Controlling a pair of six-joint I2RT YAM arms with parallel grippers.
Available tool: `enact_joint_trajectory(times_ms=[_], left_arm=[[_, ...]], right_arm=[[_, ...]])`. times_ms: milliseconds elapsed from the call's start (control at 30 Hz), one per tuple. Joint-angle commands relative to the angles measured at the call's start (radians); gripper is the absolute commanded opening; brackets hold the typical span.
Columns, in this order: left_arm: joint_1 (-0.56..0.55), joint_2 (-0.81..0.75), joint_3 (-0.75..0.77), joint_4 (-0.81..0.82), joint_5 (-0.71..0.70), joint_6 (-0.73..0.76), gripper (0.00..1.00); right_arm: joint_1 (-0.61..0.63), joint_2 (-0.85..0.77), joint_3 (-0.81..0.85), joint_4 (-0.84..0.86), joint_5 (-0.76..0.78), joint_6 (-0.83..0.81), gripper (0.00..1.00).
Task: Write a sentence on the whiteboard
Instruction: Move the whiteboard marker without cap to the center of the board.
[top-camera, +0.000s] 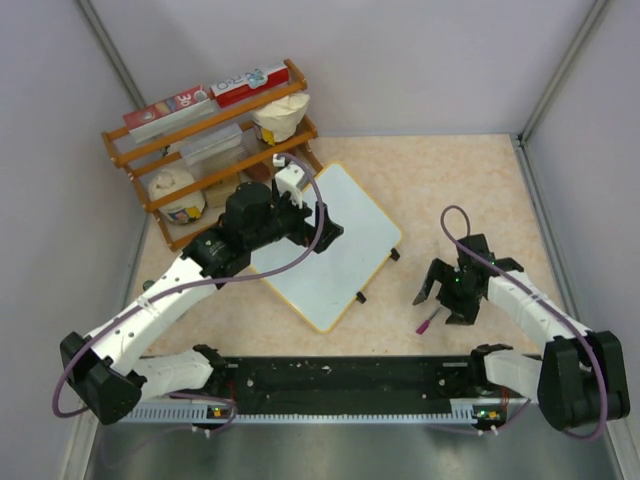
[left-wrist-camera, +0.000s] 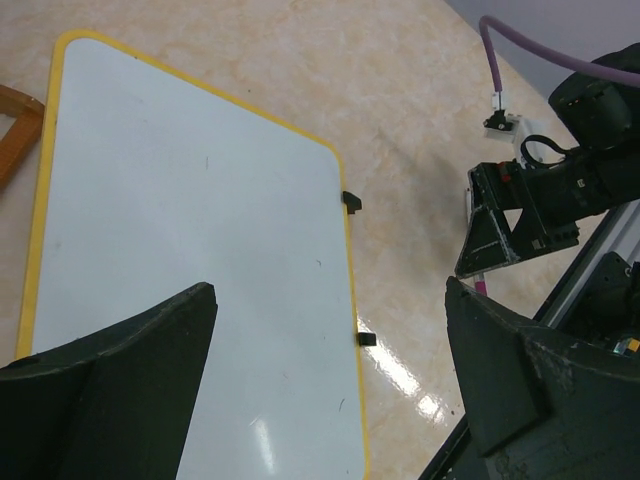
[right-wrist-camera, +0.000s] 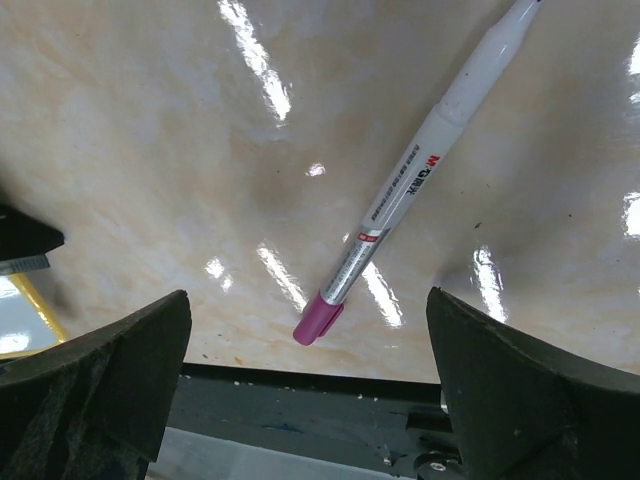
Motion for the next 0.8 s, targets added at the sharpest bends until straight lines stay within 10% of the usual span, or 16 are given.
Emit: enact_joint_trajectory(times_ms=[0, 767], left_arm=[[-0.005, 0.006, 0.042, 0.041, -0.019, 0.021, 0.99], [-0.005, 0.021, -0.010, 0.070, 0.014, 0.004, 0.93]], right_arm=[[0.010, 0.090, 0.014, 0.063, -0.033, 0.013, 0.99], [-0.135, 0.025, -0.140, 0.531, -0.169, 0.455, 0.98]])
